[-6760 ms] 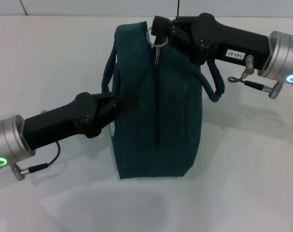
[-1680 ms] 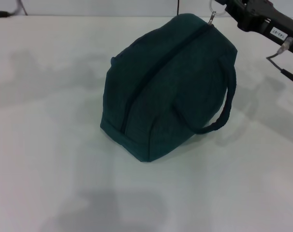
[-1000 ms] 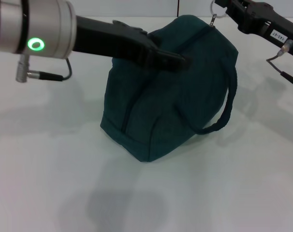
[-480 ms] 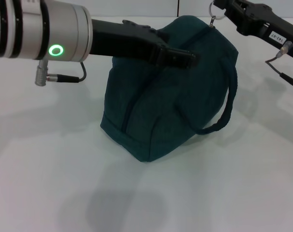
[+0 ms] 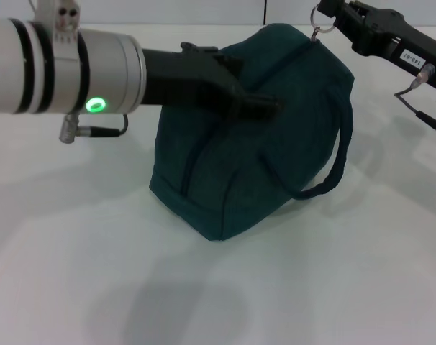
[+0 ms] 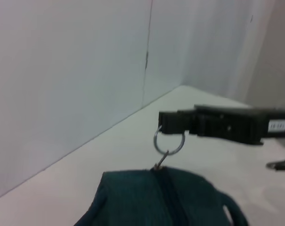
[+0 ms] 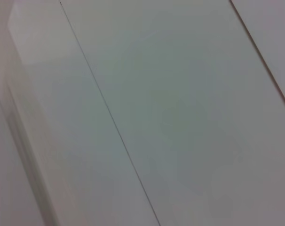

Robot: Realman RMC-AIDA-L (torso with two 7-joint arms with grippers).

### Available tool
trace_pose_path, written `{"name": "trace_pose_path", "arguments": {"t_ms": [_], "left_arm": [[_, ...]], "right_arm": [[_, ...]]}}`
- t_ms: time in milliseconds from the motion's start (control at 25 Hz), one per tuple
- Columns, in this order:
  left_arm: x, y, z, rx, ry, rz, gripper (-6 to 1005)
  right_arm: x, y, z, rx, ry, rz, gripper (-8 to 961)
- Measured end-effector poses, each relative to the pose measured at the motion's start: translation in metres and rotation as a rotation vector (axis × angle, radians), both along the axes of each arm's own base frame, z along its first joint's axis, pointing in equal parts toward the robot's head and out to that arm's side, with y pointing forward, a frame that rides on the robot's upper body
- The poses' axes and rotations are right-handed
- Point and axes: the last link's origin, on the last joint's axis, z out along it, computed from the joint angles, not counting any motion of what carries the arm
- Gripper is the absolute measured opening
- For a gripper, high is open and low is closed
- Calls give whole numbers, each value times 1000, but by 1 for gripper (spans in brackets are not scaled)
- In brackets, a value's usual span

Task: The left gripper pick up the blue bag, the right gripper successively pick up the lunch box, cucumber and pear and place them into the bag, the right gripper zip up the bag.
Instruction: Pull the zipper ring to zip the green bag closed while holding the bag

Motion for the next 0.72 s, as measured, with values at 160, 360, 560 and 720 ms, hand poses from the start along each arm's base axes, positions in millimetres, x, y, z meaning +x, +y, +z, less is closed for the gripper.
{"name": "trace_pose_path", "arguments": {"t_ms": [160, 360, 560, 720], "left_arm": [[-7, -4, -9, 42, 51, -55, 864], [-9, -8, -14, 59, 63, -84, 864], [-11, -8, -16, 55, 64, -79, 863], [-11, -8, -16, 56, 69, -80, 837]], "right_arm": [[2, -1, -1, -6, 3, -2, 16], [3, -2, -1, -10, 7, -3, 16], [3, -2, -1, -10, 8, -1, 17], [3, -2, -1, -10, 8, -2, 17]]}}
